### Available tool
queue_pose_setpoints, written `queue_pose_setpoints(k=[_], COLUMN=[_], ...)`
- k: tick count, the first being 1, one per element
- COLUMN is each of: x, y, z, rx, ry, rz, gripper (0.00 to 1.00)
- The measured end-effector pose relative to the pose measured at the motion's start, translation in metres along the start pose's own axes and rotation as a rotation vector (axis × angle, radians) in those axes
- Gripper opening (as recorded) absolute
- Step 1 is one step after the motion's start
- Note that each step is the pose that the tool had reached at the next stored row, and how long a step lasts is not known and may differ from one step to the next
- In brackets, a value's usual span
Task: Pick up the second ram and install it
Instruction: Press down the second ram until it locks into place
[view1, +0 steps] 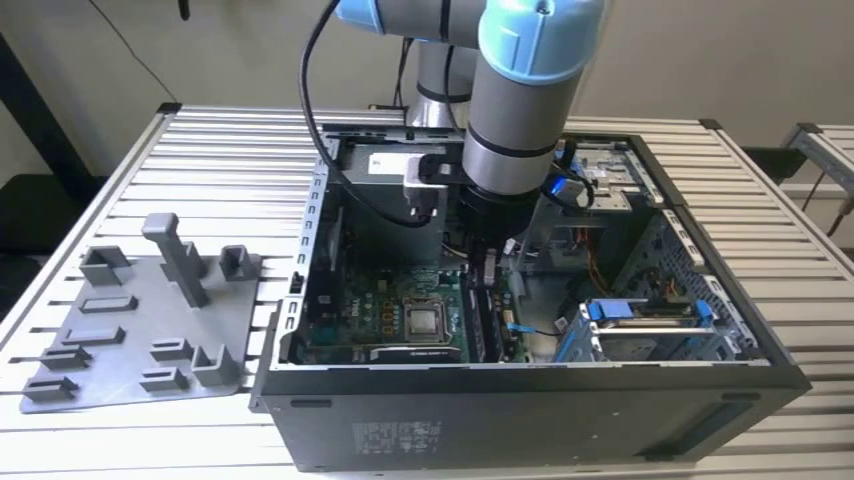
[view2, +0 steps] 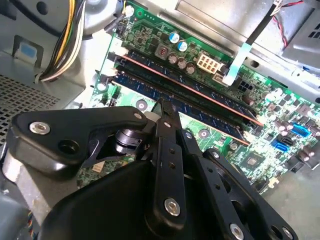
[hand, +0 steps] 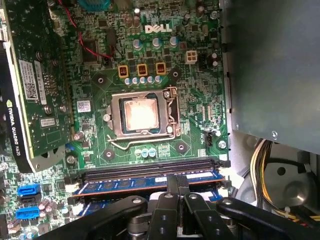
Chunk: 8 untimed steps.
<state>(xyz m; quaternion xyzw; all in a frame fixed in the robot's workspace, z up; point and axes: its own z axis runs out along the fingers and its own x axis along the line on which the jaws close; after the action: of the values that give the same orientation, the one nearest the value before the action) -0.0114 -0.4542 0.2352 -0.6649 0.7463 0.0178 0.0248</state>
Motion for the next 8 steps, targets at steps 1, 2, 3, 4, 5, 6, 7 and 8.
queue_pose_setpoints(k=[1,2,3,4,5,6,7,8], x=[0.0005,0.0013,0.0023,0.0037,0.0058,0.0079,0.0095,0.0109], y=[-0.0001,-0.0002,-0.0003,-0.0004,-0.0007,-0.0009,-0.0011,-0.0013], z=[0.0,0.0,-0.0001,-0.0003,-0.0003,-0.0005,-0.0006,-0.0007], rx=[-0.0001,-0.0003,-0.0004,-0.0005,-0.0006,-0.0007,-0.0007,-0.0007], ry=[-0.0001,-0.0001,-0.0001,0.0,-0.0001,0.0,-0.0001,0.0], rz=[-0.003,-0.006,-0.008,-0.009,-0.011,-0.011,-0.012,-0.012], gripper=[0.11,0.11,0.11,0.11,0.11,0.11,0.11,0.11])
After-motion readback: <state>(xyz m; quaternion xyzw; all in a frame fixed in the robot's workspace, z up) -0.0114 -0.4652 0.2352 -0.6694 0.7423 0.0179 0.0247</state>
